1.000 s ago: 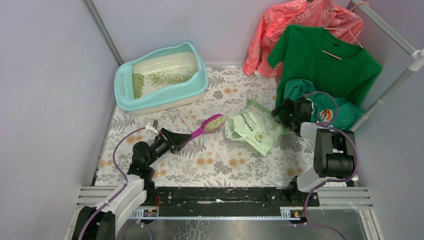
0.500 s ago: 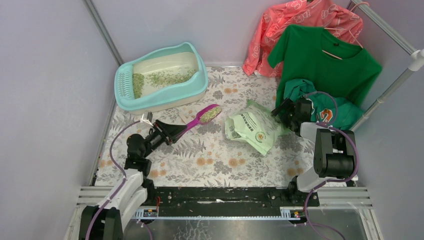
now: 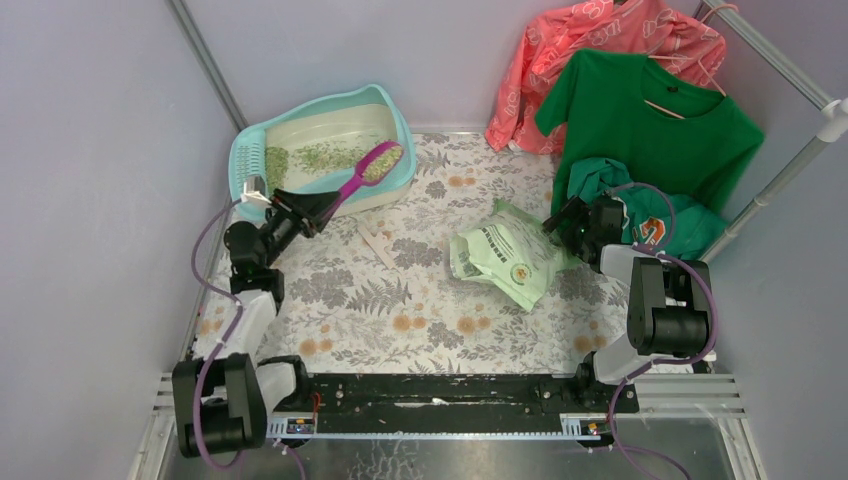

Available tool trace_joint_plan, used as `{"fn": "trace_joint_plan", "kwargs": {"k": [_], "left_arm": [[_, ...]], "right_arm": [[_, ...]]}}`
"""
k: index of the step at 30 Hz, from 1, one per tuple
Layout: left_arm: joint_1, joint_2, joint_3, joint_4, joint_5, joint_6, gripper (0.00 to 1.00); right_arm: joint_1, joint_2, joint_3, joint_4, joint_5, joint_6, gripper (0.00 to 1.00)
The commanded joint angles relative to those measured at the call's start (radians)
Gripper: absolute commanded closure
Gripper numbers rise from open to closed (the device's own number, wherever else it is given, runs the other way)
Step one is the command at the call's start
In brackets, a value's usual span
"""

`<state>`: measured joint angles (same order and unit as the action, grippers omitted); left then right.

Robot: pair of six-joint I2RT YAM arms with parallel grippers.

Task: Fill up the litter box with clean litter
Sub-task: Pour the cat litter into the litter box.

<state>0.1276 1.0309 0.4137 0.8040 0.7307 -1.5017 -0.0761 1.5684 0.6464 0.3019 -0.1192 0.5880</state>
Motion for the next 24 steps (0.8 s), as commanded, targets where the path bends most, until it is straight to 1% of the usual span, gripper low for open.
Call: {"fn": "trace_joint_plan", "kwargs": {"k": [1,4,8,10,13,15,17,22,24], "left_arm": [[0.077,0.105,0.127,0.110,-0.021,-0.006,0.94],[0.098,0.202,0.206,0.116,-0.056,0.018,0.94],[0.099,0.320,0.322,0.059,-0.120,0.102,0.94],[0.093,0.364,0.385,-0.020,-0.156,0.174,0.94],[0.064,0.407,0.487,-0.194,-0.225,0.341,0.94],[0.028,0.422,0.565,-0.359,-0.314,0.486,0.95],[-0.017,0.431,0.635,-0.513,-0.441,0.619,0.95],[-0.105,0.484,0.757,-0.691,-0.656,0.841,0.95],[-0.152,0.498,0.799,-0.764,-0.791,0.919,0.95]], "right_arm": [[0.006,0.029,-0.039,-0.076,-0.034,-0.003,0.00],[0.006,0.028,-0.039,-0.074,-0.035,-0.004,0.00],[0.006,0.025,-0.043,-0.071,-0.036,-0.002,0.00],[0.006,0.024,-0.044,-0.070,-0.036,-0.002,0.00],[0.006,0.023,-0.044,-0.069,-0.037,-0.001,0.00],[0.006,0.021,-0.045,-0.068,-0.038,-0.002,0.00],[0.006,0.020,-0.047,-0.067,-0.037,-0.002,0.00],[0.006,0.020,-0.049,-0.064,-0.039,-0.002,0.00],[0.006,0.020,-0.048,-0.064,-0.038,-0.002,0.00]]}}
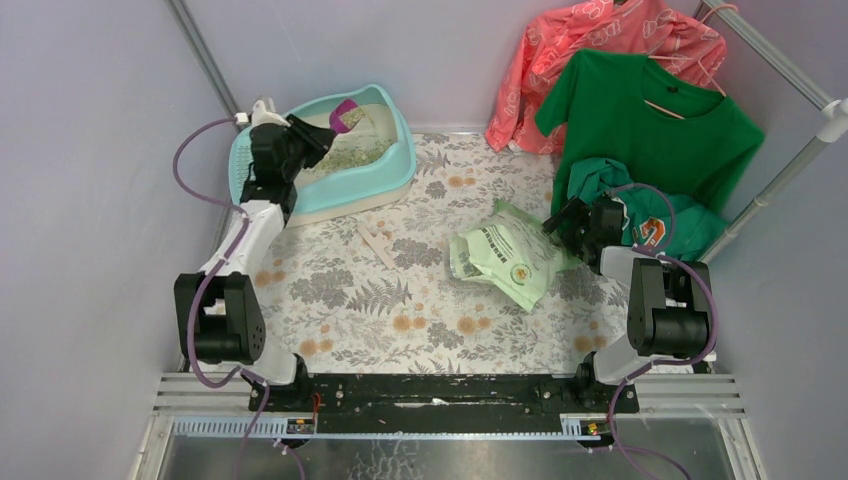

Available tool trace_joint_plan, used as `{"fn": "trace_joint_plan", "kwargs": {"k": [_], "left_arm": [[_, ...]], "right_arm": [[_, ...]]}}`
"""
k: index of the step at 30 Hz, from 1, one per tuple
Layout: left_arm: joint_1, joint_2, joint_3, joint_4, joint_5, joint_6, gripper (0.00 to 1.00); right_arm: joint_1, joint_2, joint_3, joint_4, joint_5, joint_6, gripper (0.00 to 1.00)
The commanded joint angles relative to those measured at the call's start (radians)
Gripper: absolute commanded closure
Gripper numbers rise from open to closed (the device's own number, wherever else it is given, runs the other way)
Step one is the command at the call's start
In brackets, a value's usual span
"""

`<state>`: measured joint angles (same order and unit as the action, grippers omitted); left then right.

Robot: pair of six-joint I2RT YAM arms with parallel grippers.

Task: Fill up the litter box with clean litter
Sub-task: Pour the cat litter into the litter box.

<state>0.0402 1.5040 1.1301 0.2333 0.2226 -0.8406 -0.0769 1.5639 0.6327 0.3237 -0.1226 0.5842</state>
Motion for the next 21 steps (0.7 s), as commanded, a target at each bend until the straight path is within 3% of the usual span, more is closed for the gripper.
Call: {"fn": "trace_joint_plan", "kwargs": {"k": [1,11,18,21], "left_arm": [[-0.084,0.031,0.099,-0.220,-0.322,0.292,0.96],[-0.268,0.073,0.221,-0.454,-0.855,0.514,0.96],[-0.352,0.085,0.257,-0.450,-1.074,0.685,0.97],[-0.427,0.094,0.287,-0.451,-1.236,0.773,0.97]], "right_arm": [[0.006,0.025,-0.034,-0.087,-0.035,0.002,0.00],[0.007,0.018,-0.040,-0.082,-0.034,0.003,0.00],[0.006,0.018,-0.041,-0.080,-0.033,0.004,0.00],[0.006,0.020,-0.038,-0.083,-0.033,0.003,0.00]]}}
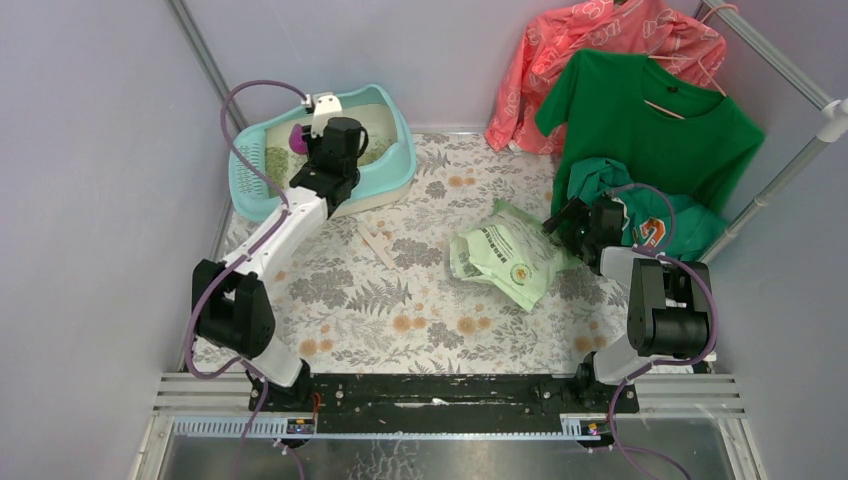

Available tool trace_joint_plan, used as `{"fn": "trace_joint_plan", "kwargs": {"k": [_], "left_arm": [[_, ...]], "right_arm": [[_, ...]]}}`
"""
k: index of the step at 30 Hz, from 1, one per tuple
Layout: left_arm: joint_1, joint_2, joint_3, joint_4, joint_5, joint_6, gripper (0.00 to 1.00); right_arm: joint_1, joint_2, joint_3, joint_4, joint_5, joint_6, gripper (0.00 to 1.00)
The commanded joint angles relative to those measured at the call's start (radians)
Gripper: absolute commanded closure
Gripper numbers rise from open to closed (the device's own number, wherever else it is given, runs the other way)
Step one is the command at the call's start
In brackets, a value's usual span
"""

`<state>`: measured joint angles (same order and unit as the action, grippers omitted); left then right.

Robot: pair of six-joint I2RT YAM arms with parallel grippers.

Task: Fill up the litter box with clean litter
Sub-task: 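Pour the cat litter into the litter box, then scoop the cat litter from the cat litter bag.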

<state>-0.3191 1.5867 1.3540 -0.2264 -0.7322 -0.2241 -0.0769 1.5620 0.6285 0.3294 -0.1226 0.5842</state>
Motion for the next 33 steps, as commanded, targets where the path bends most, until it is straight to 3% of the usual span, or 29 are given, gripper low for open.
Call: {"fn": "trace_joint_plan", "kwargs": {"k": [1,5,7,10,12,16,20,26,33], "left_arm": [[-0.099,0.013,0.074,0.011,-0.354,0.184,0.98],[-0.215,-0.011,0.097,0.059,-0.479,0.304,0.97],[-0.252,-0.024,0.170,-0.096,-0.416,0.184,0.96],[-0.265,-0.081,0.300,-0.388,-0.122,-0.056,0.96],[-0.265,-0.154,0.301,-0.481,0.102,-0.164,0.96],[-0.264,-0.331,0.175,-0.501,0.544,-0.298,0.94],[-0.264,-0.466,0.011,-0.462,0.877,-0.408,0.93],[-0.265,-0.614,-0.196,-0.421,1.144,-0.494,0.92],[-0.263,-0.683,-0.320,-0.392,1.226,-0.540,0.91]], "right_arm": [[0.006,0.023,-0.034,-0.089,-0.033,0.004,0.00],[0.006,0.024,-0.032,-0.092,-0.032,0.006,0.00],[0.006,0.025,-0.033,-0.092,-0.032,0.007,0.00],[0.006,0.030,-0.027,-0.097,-0.032,0.006,0.00],[0.006,0.035,-0.026,-0.099,-0.032,0.006,0.00],[0.006,0.033,-0.024,-0.101,-0.032,0.006,0.00],[0.006,0.034,-0.024,-0.102,-0.029,0.008,0.00],[0.006,0.030,-0.027,-0.102,-0.027,0.010,0.00],[0.006,0.031,-0.026,-0.102,-0.028,0.010,0.00]]}}
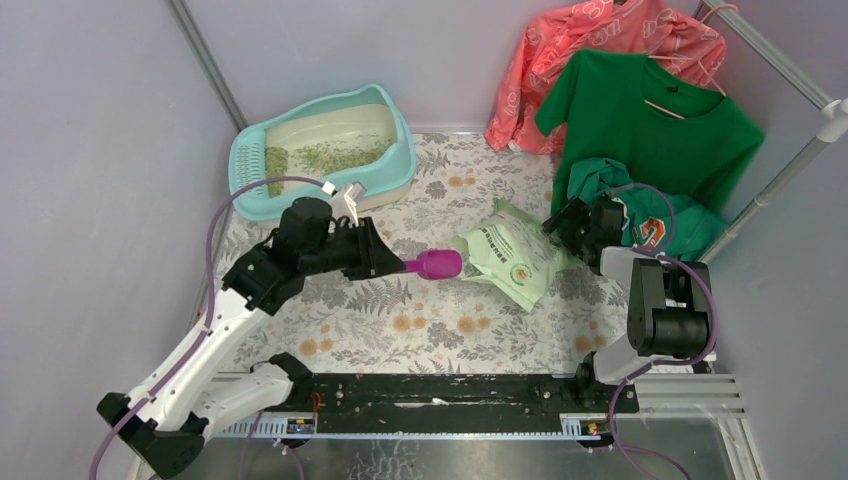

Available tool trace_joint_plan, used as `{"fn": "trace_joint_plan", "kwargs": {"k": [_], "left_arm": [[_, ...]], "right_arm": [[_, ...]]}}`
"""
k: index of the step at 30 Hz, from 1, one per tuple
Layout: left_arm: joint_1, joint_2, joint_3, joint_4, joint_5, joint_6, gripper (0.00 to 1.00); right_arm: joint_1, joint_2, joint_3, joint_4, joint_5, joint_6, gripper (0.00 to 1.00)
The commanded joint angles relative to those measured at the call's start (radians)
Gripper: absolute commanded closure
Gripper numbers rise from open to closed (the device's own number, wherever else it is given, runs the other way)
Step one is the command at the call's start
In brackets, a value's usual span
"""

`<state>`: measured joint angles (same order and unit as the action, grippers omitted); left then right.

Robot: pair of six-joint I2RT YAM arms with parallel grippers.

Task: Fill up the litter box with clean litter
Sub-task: 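Scoop the cat litter from the cat litter bag.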

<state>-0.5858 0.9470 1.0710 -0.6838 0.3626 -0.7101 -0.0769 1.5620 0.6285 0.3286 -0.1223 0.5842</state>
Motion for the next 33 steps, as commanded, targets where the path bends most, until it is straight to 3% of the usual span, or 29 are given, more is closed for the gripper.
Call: {"fn": "trace_joint_plan", "kwargs": {"k": [1,10,33], "left_arm": [[0.003,-0.042,-0.060,0.083,0.141,-0.061,0.91],[0.010,0.062,-0.121,0.198,0.106,-0.070,0.92],[0.098,0.256,-0.048,0.328,0.182,-0.071,0.92]], "right_arm": [[0.007,0.030,-0.027,-0.100,-0.027,0.010,0.00],[0.006,0.029,-0.027,-0.100,-0.028,0.010,0.00],[0.006,0.030,-0.026,-0.105,-0.025,0.011,0.00]]}}
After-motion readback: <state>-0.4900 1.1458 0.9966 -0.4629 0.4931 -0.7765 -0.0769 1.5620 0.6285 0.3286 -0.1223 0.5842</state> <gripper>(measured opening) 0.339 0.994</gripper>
